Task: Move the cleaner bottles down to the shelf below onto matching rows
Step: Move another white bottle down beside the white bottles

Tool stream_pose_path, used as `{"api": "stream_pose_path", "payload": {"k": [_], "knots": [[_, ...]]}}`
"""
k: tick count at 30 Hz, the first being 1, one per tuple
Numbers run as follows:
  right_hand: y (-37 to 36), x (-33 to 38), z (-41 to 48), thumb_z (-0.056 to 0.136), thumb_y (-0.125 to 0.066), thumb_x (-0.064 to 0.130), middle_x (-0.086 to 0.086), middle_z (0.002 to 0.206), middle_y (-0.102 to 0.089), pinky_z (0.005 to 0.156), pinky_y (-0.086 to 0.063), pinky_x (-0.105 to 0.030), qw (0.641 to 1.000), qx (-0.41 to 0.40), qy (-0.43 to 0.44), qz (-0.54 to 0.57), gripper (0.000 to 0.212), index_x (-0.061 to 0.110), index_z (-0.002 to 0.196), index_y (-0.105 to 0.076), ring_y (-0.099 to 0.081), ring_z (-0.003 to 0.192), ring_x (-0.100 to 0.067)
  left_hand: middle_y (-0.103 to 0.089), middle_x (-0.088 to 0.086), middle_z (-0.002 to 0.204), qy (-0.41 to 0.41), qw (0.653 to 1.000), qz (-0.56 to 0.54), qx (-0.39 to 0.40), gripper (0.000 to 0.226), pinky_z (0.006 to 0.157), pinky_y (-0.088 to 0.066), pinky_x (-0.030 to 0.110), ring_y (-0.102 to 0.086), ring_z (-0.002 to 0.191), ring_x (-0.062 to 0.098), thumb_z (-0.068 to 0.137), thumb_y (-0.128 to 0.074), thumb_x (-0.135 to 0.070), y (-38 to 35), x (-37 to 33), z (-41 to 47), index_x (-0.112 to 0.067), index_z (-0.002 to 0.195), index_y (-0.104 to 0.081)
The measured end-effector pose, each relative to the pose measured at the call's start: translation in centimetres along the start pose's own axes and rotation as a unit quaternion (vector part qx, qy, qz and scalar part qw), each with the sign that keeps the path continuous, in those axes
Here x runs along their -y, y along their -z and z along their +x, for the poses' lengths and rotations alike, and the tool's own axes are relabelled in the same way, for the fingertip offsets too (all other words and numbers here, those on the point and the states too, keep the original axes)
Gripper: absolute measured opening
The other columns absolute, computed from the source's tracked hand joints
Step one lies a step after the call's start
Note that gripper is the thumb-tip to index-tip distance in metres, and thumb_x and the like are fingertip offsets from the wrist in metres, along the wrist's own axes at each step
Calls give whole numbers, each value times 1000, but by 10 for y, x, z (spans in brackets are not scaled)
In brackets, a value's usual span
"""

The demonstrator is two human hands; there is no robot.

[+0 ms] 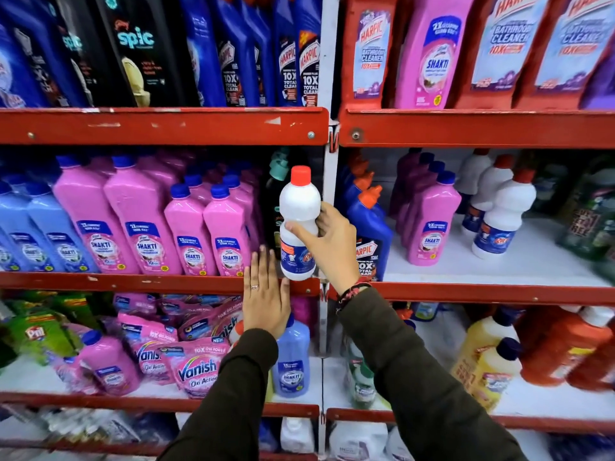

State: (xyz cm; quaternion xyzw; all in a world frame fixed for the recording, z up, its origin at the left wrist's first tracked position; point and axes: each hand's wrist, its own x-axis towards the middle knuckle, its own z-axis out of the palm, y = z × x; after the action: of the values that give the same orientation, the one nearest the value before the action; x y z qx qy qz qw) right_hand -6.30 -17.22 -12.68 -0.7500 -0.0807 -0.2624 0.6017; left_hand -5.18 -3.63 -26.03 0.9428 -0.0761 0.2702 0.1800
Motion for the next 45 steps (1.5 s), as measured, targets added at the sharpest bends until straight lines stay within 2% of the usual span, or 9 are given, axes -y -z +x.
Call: {"api": "stream_pose_path", "payload": {"k": [5, 14, 17, 25, 29, 32, 37, 42, 45], "knots": [[31, 0, -17, 71, -92, 24, -1, 121, -77, 90, -60, -22, 999, -11, -21, 24, 59, 14, 125, -68, -73, 107, -6, -6, 12, 171, 4, 1000, 12, 10, 72, 130, -1, 43, 0, 158, 26, 99, -6, -41, 4, -3, 0, -4, 160, -15], [126, -11, -44, 70, -93, 22, -3, 119, -78, 91, -62, -29, 998, -41, -41, 33, 60, 9, 124, -70, -75, 104, -9, -8, 12, 172, 13, 997, -51, -59, 65, 129, -6, 44, -7, 159, 27, 101, -19, -32, 7, -75, -14, -6, 161, -18], [166, -19, -46, 69, -94, 23, 0, 116, -78, 89, -62, -24, 996, -67, -44, 30, 59, 11, 122, -71, -76, 102, -6, -10, 13, 171, 4, 992, -105, -74, 63, 129, -7, 45, -6, 159, 28, 102, -21, -29, -1, -120, -22, -5, 161, -17], [278, -44, -33, 69, -94, 26, 4, 109, -78, 86, -61, -20, 989, -140, -42, -2, 57, 14, 119, -72, -75, 100, -2, -5, 6, 173, -115, 979, -157, -57, 64, 130, 3, 38, 0, 160, 23, 104, -31, -25, -38, -226, -29, -12, 163, -10], [325, -60, -15, 70, -93, 25, 1, 113, -77, 94, -60, -28, 985, -168, -41, -27, 59, 13, 122, -69, -75, 105, -6, -2, 0, 172, -159, 979, -130, -14, 63, 129, 5, 35, 6, 159, 16, 106, -28, -29, -63, -261, -18, -15, 163, -7], [351, -73, 1, 73, -92, 19, -10, 122, -75, 100, -59, -38, 982, -178, -42, -40, 63, 6, 128, -65, -73, 112, -18, -8, 5, 171, -133, 986, -101, 19, 63, 130, -4, 42, 1, 159, 21, 105, -29, -29, -80, -271, -9, -9, 162, -10], [372, -89, 26, 73, -91, 24, -9, 122, -75, 94, -60, -25, 980, -182, -29, -78, 59, 7, 125, -66, -73, 110, -15, -19, 12, 170, -78, 996, -47, 23, 63, 130, -7, 43, -11, 159, 28, 103, -33, -26, -89, -271, 3, -4, 160, -19], [376, -107, 35, 73, -91, 21, -11, 119, -76, 87, -57, -15, 980, -159, -32, -115, 54, 6, 120, -68, -72, 101, -13, -20, 12, 169, -77, 997, -9, 10, 63, 129, -13, 47, -13, 158, 29, 102, -23, -31, -92, -272, 3, -5, 160, -23], [377, -113, 35, 74, -90, 22, -10, 119, -76, 91, -58, -24, 980, -156, -36, -118, 53, 7, 121, -68, -71, 101, -13, -18, 10, 170, -79, 997, -5, 9, 64, 129, -14, 48, -10, 159, 28, 103, -20, -34, -94, -270, 3, -7, 161, -21]]}}
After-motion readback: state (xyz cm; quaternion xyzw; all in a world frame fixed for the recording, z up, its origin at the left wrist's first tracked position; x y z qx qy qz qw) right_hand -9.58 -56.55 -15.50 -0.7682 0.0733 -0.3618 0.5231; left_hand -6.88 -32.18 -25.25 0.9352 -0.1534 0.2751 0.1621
